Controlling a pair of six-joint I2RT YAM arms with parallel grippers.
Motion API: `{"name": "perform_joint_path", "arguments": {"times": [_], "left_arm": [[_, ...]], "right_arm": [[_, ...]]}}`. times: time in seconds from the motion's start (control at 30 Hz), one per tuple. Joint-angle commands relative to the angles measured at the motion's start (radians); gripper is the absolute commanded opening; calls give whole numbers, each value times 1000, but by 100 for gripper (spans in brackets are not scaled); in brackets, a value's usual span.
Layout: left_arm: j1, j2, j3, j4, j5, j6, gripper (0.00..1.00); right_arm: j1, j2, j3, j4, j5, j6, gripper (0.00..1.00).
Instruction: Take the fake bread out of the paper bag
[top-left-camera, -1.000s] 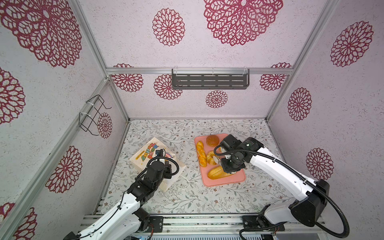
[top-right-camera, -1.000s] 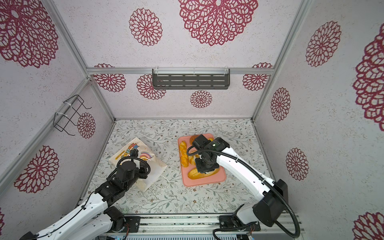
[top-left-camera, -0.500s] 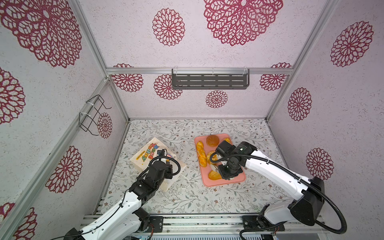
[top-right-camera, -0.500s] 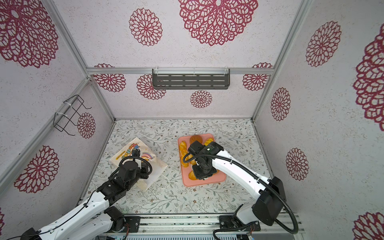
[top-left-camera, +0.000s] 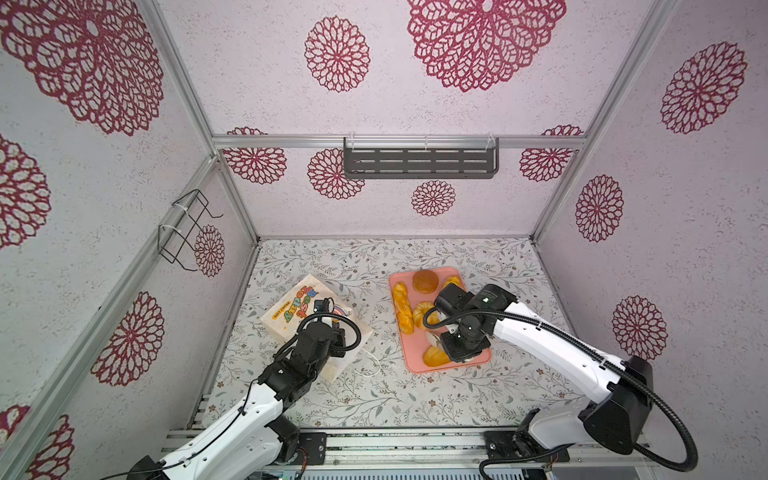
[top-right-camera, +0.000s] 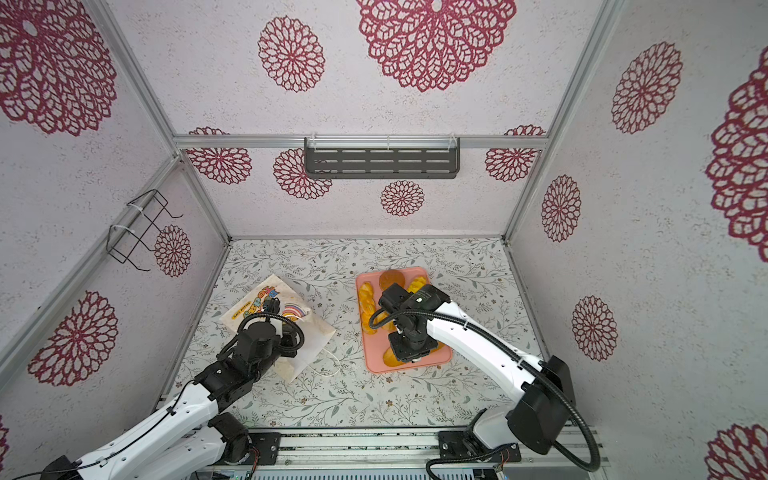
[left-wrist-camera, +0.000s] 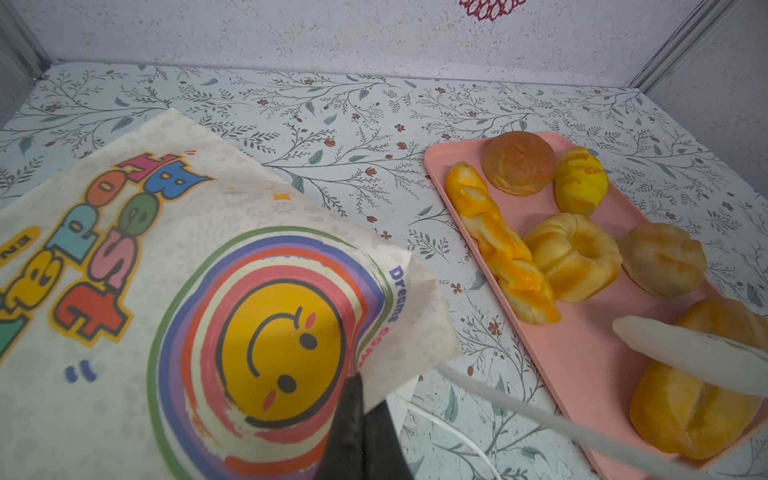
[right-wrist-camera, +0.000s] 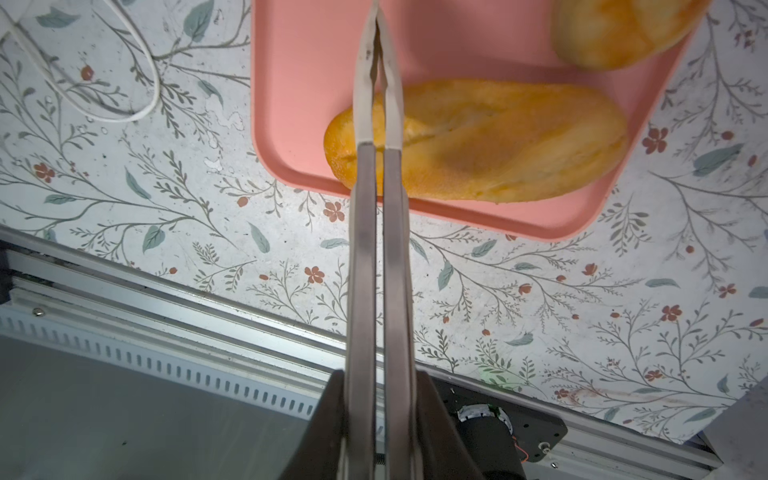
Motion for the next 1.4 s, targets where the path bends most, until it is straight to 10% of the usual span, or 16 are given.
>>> {"name": "perform_joint_path", "arguments": {"times": [0.0,1.37], "left_arm": [[-13,16,4,26,11,-9,0],[-20,12,35,-25,17,50,0]], "right_arm": [[-4,-83,18,-26,25,52,0],[-178,141,57,239,58,-51,0]]}}
